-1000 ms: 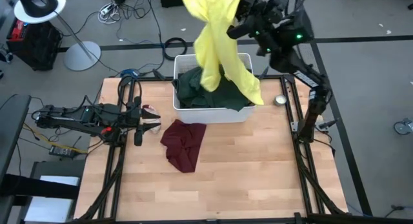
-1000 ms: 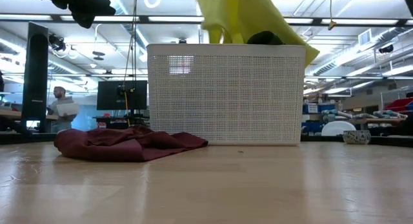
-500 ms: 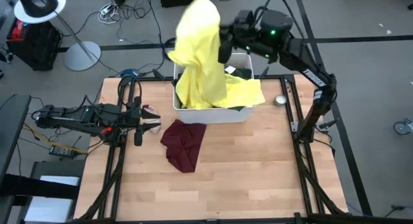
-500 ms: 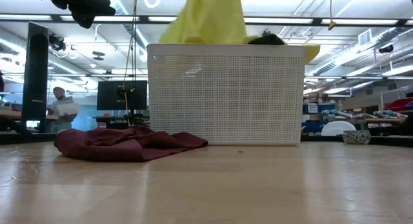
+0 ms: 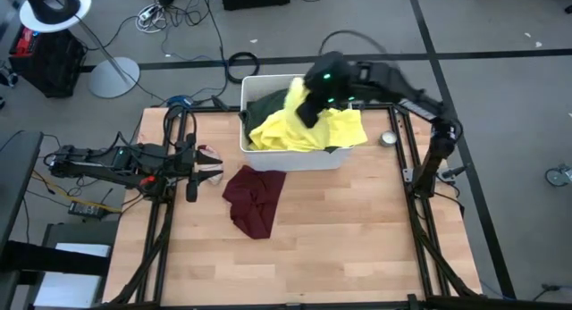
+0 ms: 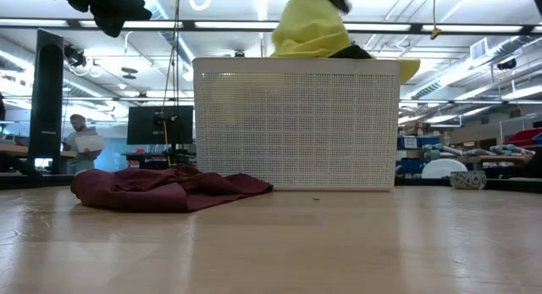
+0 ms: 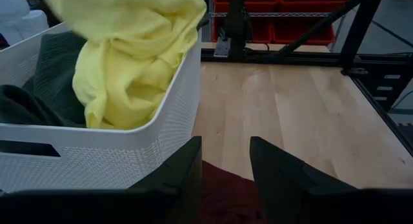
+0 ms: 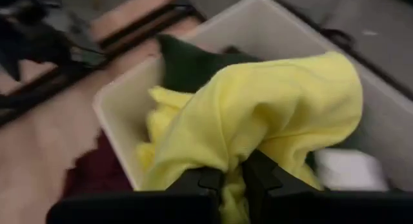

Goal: Sort clothes
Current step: Put the yellow polo shirt into the white bin, then put the brown sock into the white bin

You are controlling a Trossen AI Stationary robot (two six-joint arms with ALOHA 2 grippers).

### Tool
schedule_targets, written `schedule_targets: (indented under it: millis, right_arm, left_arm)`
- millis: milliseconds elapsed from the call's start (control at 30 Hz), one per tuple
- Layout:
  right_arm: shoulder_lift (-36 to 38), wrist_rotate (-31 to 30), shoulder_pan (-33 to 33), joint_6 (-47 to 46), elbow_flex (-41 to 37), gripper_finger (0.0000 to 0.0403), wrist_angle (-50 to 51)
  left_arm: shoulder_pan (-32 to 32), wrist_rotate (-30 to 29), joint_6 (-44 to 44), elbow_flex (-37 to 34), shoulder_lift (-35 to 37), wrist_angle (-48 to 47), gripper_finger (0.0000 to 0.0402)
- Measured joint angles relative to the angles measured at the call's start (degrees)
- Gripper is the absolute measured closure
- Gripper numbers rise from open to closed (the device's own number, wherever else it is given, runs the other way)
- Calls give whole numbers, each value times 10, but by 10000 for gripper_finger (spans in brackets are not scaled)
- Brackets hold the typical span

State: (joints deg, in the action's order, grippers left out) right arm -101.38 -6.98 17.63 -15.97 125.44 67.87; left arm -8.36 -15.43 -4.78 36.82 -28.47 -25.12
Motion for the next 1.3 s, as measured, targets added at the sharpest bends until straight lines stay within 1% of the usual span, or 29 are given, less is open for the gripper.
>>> schedule_targets:
  millis: [133,267,367,500,600,700,833,967,1133,1300]
  right_arm:
    - [-34,60,1,-12,-62,383,-108]
    - [-97,103,13,-27,-90,383,-162]
    - [-146,132,21,-39,-91,381,-176]
    - [-213,153,29,-41,-91,380,-172]
    - [-247,172,35,-46,-88,378,-173]
    - [-273,176,40,-73,-88,367,-176]
    - [-274,175,43,-84,-88,335,-178]
    - [-252,170,49,-85,-92,295,-182]
    - [-190,159,55,-85,-93,248,-181]
    - [-115,152,59,-70,-93,209,-175]
  left_arm:
    - [0,0,0,0,0,1,264]
    - [0,0,0,0,0,0,264]
    - [0,0,0,0,0,0,264]
    - [0,0,0,0,0,0,264]
    - [0,0,0,0,0,0,264]
    - [0,0,0,0,0,0,264]
    - [0,0,0,0,0,0,264]
    - [0,0,0,0,0,0,264]
    - [0,0,0,0,0,0,264]
    - [0,0,0,0,0,1,264]
